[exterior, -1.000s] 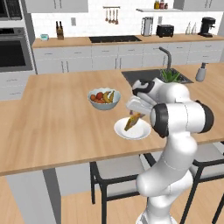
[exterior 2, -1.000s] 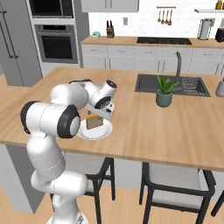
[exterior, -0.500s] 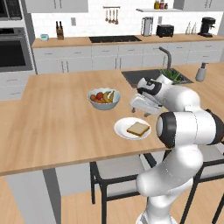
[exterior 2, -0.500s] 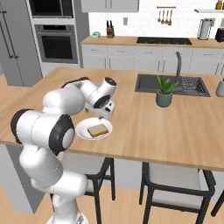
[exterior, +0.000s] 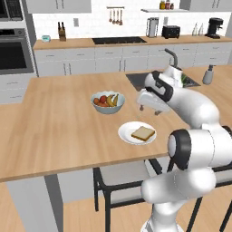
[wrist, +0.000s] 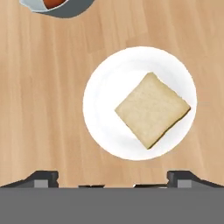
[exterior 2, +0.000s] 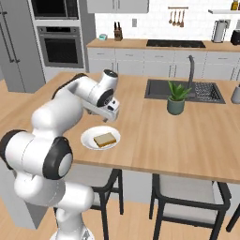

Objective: Start the toaster. Once the lever pops up, take the bread to the plate on the dining counter.

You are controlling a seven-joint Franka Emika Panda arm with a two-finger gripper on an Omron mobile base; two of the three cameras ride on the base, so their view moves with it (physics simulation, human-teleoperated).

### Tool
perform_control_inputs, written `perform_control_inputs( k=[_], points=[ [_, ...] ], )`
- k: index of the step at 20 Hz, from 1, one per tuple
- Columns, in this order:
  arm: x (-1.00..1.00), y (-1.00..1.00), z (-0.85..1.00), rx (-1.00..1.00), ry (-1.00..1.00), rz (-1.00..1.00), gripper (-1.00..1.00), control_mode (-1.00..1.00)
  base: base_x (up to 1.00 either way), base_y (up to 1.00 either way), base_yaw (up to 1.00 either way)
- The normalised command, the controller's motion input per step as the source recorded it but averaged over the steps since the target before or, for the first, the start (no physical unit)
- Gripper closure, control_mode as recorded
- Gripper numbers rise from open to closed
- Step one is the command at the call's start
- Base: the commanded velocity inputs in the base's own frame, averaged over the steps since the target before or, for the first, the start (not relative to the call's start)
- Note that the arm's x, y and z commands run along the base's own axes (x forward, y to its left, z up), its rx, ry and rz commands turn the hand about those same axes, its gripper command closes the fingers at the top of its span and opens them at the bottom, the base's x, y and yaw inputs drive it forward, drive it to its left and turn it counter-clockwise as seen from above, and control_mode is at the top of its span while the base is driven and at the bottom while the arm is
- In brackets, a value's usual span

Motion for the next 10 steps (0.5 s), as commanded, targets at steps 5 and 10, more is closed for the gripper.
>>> perform_control_inputs(
  k=[5,10],
  points=[
    [-0.76,-0.07,0.1,-0.14,0.03,-0.07,-1.0,-1.0,0.0,0.0,0.0],
    [-0.68,-0.33,0.0,-0.18,0.0,-0.08,-1.0,-1.0,0.0,0.0,0.0]
  ],
)
